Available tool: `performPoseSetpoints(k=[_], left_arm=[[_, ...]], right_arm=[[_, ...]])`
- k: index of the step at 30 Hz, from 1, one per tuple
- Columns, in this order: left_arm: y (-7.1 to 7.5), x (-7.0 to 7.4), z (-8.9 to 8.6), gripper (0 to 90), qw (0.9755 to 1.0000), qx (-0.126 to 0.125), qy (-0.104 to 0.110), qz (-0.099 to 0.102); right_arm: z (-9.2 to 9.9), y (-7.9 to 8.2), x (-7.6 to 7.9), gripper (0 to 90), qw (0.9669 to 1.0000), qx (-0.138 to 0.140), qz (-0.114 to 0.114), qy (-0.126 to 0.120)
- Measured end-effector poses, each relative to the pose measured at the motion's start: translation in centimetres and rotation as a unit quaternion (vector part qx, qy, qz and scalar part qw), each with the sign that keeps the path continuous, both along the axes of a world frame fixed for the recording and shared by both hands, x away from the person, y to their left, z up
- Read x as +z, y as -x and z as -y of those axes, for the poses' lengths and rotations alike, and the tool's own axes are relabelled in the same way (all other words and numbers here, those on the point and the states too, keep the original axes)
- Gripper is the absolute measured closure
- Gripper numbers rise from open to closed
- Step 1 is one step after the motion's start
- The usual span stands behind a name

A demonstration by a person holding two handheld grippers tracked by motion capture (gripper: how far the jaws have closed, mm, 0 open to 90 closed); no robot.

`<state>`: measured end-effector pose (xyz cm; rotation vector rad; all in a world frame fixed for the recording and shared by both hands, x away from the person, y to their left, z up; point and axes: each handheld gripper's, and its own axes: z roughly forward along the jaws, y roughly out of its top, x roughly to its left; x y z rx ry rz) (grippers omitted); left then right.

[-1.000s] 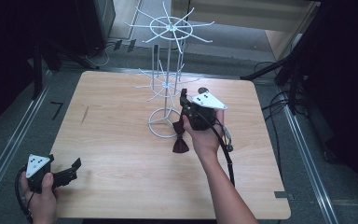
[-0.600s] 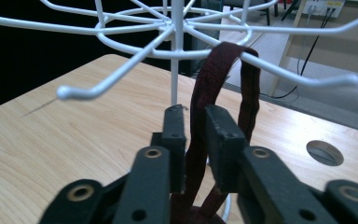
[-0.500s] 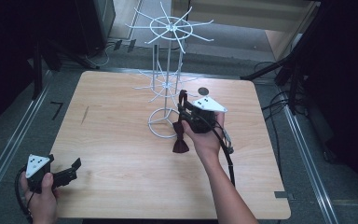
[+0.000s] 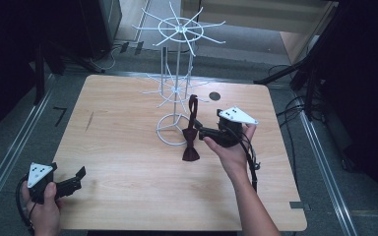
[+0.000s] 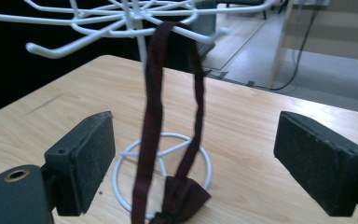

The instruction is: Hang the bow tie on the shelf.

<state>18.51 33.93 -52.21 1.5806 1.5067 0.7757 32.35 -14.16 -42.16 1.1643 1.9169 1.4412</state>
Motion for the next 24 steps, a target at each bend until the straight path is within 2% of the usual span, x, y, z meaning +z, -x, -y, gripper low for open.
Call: performPoseSetpoints(k=[5,10,24], left_arm=[[0.0,0.0,0.0,1.4,1.0,0.0,0.0,0.001],[0.0,0.0,0.0,1.4,1.0,-0.002,-0.003,0.002],[0.1,0.0,0.0,1.4,1.0,-0.003,-0.004,0.003]], right_arm=[[1.6,0.6,-0.3,7.6,1.0,-0.009,-0.004,0.001],[3.7,1.2,-0.9,5.3,0.9998,-0.017,-0.011,-0.008],[8.7,2.8,-3.0,6.1,0.9979,-0.06,-0.024,-0.009]])
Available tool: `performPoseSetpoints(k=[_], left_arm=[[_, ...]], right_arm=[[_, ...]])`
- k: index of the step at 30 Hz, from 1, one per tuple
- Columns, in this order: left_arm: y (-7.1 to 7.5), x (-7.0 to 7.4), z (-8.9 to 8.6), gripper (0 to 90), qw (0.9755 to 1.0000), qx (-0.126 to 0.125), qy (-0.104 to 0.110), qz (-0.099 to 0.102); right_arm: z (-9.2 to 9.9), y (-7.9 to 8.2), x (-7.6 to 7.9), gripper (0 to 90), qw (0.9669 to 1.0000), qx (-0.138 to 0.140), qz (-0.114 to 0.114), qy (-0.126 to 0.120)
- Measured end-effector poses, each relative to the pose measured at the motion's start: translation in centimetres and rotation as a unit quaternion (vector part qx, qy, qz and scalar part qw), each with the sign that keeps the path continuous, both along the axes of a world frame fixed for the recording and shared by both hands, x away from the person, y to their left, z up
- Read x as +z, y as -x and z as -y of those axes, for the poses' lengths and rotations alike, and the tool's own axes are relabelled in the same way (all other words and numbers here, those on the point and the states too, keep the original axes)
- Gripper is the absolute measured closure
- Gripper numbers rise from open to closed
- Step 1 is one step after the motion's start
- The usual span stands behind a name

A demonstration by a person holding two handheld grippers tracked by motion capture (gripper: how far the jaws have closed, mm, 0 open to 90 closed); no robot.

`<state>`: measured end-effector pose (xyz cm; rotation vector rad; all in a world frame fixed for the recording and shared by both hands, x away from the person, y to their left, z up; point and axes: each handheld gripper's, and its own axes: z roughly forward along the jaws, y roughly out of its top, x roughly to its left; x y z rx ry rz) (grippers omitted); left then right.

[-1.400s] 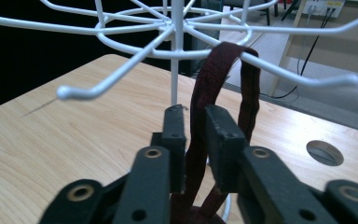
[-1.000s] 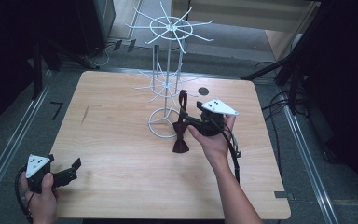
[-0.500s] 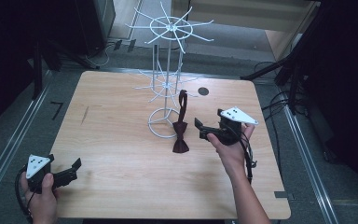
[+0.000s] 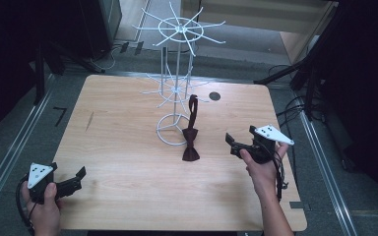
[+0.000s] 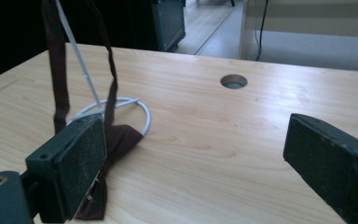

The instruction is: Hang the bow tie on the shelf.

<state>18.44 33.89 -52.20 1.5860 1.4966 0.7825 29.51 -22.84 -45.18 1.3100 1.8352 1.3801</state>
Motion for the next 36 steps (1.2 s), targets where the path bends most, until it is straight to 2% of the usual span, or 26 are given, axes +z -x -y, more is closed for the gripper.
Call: performPoseSetpoints(k=[16,28,36], left_arm=[[0.1,0.0,0.1,1.4,1.0,-0.001,-0.002,0.001],[0.1,0.0,0.1,1.4,1.0,-0.001,-0.002,0.002],[0.1,0.0,0.1,1.4,1.0,-0.002,-0.005,0.004]], right_arm=[[4.3,1.6,-2.5,7.4,0.9988,-0.045,-0.016,0.008],[7.0,3.0,-4.1,7.4,0.9972,-0.069,-0.029,0.001],[9.2,4.3,-5.6,7.4,0.9948,-0.093,-0.041,-0.005]])
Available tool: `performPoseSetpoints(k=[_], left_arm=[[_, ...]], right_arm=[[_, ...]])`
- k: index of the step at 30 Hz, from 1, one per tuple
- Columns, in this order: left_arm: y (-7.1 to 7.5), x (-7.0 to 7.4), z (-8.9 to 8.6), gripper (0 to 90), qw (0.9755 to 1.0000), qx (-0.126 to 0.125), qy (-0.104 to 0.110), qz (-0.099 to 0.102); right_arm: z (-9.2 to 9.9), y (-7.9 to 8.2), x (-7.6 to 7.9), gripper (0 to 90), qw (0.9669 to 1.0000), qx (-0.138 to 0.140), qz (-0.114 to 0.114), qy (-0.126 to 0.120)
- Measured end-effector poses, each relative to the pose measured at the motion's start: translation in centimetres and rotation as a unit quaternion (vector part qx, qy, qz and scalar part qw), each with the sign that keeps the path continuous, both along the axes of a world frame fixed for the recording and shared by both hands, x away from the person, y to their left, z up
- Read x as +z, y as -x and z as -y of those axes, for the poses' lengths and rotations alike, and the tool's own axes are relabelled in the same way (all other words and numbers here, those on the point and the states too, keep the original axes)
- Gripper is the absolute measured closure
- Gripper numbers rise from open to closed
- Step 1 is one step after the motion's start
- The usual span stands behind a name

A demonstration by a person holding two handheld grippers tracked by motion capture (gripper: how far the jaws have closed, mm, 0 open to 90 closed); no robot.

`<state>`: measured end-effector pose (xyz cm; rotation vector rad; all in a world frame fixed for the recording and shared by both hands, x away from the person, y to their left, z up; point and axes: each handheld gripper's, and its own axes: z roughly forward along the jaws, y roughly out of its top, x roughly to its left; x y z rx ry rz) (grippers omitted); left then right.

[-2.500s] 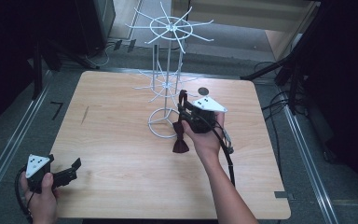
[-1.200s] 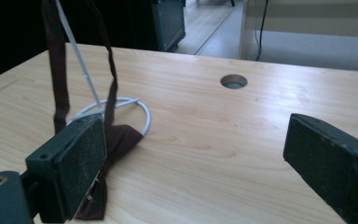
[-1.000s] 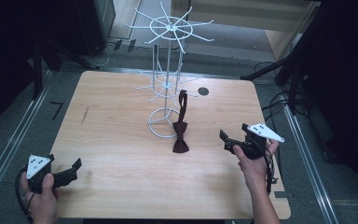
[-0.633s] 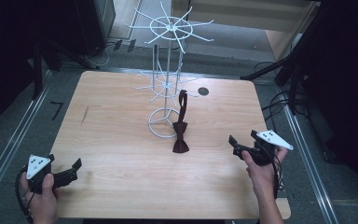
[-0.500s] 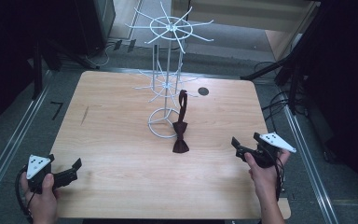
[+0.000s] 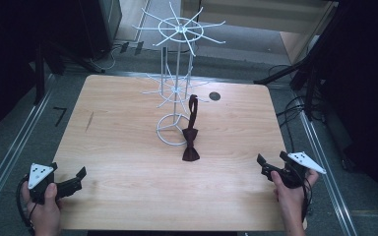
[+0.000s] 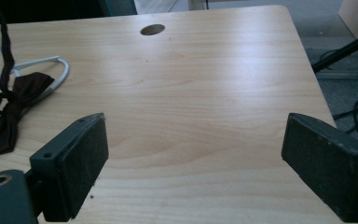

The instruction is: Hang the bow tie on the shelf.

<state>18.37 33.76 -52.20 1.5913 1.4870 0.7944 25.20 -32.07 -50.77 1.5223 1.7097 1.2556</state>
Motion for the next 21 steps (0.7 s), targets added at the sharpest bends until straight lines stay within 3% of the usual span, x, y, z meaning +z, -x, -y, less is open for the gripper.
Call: performPoseSetpoints(k=[21], left_arm=[[0.1,0.0,0.0,1.4,1.0,0.0,0.002,0.003]], right_arm=[[5.0,3.4,-2.6,7.5,0.9983,-0.048,-0.032,-0.001]])
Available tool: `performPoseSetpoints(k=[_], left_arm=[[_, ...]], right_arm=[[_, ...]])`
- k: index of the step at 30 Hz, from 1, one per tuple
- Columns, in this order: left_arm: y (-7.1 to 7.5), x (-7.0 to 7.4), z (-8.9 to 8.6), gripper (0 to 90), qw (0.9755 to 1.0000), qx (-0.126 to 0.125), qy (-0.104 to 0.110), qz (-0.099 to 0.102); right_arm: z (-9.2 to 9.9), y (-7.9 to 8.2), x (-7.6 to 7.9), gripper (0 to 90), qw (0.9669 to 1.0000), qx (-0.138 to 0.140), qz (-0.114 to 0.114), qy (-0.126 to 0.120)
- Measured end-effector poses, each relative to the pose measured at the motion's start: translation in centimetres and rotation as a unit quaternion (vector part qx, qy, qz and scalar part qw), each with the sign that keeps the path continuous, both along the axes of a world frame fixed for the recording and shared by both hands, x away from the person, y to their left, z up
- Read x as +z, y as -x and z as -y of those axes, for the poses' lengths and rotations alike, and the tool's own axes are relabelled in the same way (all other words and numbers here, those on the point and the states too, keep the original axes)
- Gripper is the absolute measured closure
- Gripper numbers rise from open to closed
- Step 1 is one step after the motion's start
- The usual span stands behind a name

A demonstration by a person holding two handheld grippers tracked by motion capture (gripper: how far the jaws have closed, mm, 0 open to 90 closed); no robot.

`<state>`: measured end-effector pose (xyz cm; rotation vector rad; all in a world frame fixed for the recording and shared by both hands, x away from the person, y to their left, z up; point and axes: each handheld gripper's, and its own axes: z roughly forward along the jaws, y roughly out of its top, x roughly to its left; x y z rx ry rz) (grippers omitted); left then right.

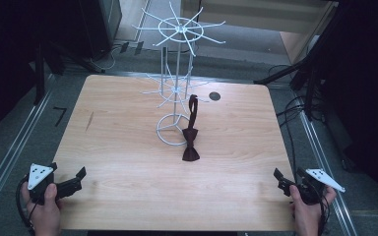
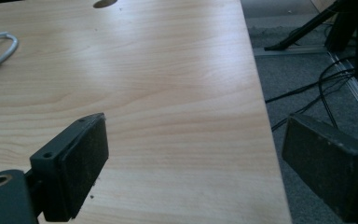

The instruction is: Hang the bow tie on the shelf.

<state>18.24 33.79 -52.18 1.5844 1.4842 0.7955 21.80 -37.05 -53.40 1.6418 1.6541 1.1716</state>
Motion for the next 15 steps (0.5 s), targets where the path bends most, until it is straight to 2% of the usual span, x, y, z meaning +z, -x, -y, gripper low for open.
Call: performPoseSetpoints(k=[9,15], left_arm=[[0.0,0.0,0.0,1.4,1.0,0.0,0.001,-0.002],[0.0,0.0,0.0,1.4,1.0,-0.001,0.001,-0.004]], right_arm=[[1.5,1.5,-1.5,9.8,0.9997,-0.018,-0.015,0.006],[1.8,2.1,-1.8,12.1,0.9993,-0.034,-0.011,-0.011]])
